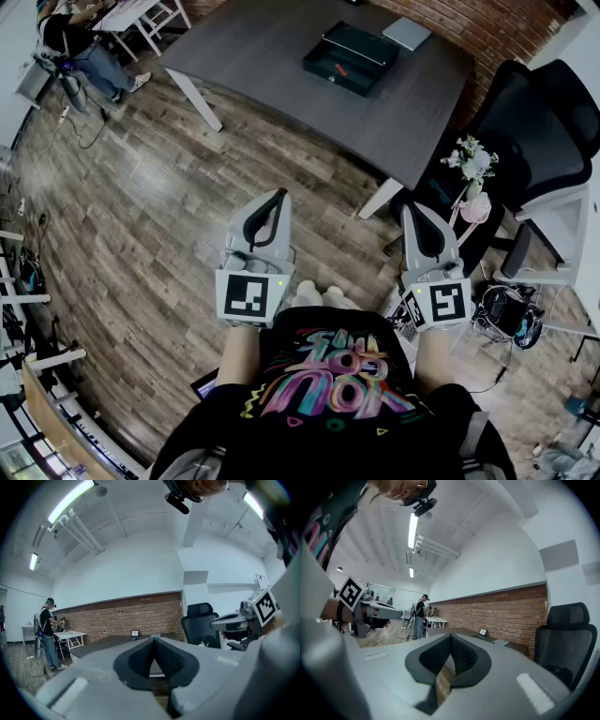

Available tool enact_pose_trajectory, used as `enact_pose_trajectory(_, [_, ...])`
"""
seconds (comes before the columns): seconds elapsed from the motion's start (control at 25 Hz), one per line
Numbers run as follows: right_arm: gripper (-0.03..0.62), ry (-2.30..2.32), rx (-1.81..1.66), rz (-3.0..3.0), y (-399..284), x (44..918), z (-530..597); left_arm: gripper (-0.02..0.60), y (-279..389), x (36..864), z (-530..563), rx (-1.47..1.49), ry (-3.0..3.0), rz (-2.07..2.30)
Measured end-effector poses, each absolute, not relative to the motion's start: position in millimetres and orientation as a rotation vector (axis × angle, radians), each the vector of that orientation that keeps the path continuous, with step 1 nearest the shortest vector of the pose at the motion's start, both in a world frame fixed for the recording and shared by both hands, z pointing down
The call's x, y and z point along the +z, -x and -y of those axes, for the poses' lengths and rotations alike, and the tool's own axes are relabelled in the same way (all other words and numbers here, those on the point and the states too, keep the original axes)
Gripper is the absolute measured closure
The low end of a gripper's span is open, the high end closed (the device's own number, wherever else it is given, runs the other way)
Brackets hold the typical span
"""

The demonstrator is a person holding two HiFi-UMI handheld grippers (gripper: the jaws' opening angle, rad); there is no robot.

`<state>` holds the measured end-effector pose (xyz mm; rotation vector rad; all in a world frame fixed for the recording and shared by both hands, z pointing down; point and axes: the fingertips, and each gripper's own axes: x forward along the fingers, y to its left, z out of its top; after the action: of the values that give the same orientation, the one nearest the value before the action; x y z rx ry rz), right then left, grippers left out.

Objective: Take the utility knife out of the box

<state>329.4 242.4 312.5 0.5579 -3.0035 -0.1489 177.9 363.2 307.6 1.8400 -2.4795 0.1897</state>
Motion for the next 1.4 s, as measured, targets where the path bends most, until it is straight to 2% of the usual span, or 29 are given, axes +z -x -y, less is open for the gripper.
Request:
enact_pose_trajectory(0.8, [0.594,-0.509,-0.097,3.012,-369.4,332.0,-255.6,0.58,-218.2,310.4,-382.9,0.208,-1.785,2.531])
enact_pose_trajectory(1.12, [0.594,-0.502,-0.092,2.974,-336.6,346.6,-234.9,0.58,-184.6,327.7,-372.1,0.203,-1.759,2.515])
enact_pose_trajectory(1.4, [0.594,-0.487,-0.085,2.948,-265.9,351.9,-200.6,0.58,-113.8,334.3,-335.0,0.21,-1.766,2.487])
